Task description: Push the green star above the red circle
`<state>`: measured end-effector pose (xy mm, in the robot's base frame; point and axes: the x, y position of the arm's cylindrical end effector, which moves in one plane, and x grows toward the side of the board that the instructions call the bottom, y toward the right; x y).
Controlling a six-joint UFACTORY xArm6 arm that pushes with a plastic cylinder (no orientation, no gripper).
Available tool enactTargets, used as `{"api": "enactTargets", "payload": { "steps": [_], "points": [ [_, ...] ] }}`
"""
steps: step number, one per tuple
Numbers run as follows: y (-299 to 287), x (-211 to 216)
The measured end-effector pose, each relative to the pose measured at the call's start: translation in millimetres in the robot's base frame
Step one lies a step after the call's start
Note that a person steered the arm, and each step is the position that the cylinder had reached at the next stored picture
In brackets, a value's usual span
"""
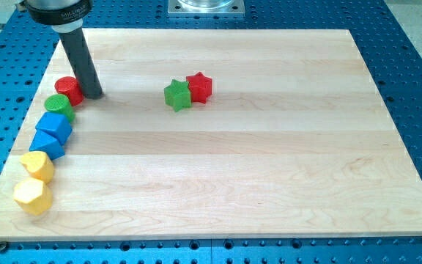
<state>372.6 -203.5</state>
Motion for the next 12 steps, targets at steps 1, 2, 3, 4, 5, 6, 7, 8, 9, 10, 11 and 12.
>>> {"api": "enactTargets", "payload": {
  "steps": [1,2,3,4,5,6,7,8,9,10,11,12],
  "points": [
    [31.1,-3.4],
    [74.3,-48.1],
    [156.4,-83.4],
    [262.4,-84.8],
    [236.5,0.3],
    [149.2,27.4],
    [120.5,-6.6],
    [109.9,-6.3],
    [144.4,49.6],
    [99.2,50.1],
    [61.7,24.2],
    [43.6,-8.7]
  ]
}}
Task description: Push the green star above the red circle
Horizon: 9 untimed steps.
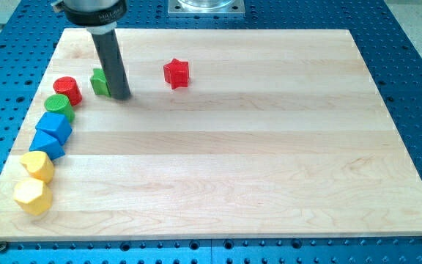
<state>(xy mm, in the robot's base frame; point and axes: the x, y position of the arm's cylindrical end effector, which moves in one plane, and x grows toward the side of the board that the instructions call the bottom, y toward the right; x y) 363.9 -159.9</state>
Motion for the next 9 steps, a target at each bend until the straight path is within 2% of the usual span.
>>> {"api": "enactTargets", "payload": {
  "steps": [1,2,6,7,8,9],
  "points": [
    [-0.3,-25.4],
    [19.8,-32.5],
    [-61.4,-39.3],
    [11.6,-60.3],
    [-19.3,-118.1],
    [-128.5,-88.4]
  ]
}}
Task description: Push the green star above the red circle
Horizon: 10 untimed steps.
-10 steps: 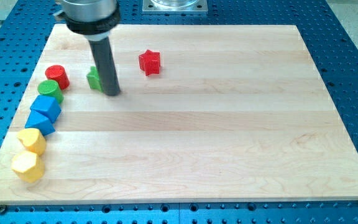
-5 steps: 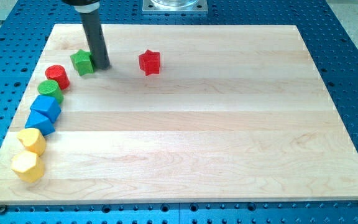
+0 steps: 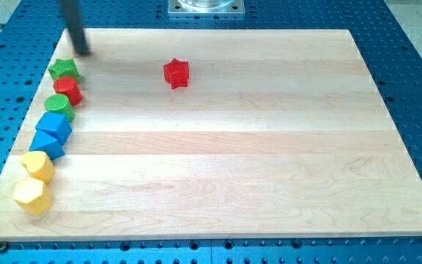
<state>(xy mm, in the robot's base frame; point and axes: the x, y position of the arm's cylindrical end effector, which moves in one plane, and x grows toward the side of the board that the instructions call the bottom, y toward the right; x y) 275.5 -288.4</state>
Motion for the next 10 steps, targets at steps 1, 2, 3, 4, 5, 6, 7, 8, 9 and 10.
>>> {"api": "enactTargets", "payload": {
  "steps": [1,2,3,4,5,6,7,8,9,10],
  "points": [
    [-16.0,28.3],
    [-8.1,63.7],
    [-7.9,63.7],
    [9.9,45.6],
    [14.1,42.6],
    [22.1,41.0],
    [36.2,37.3],
    [33.0,14.2],
    [128.1,-18.3],
    [267.9,-20.7]
  ]
}}
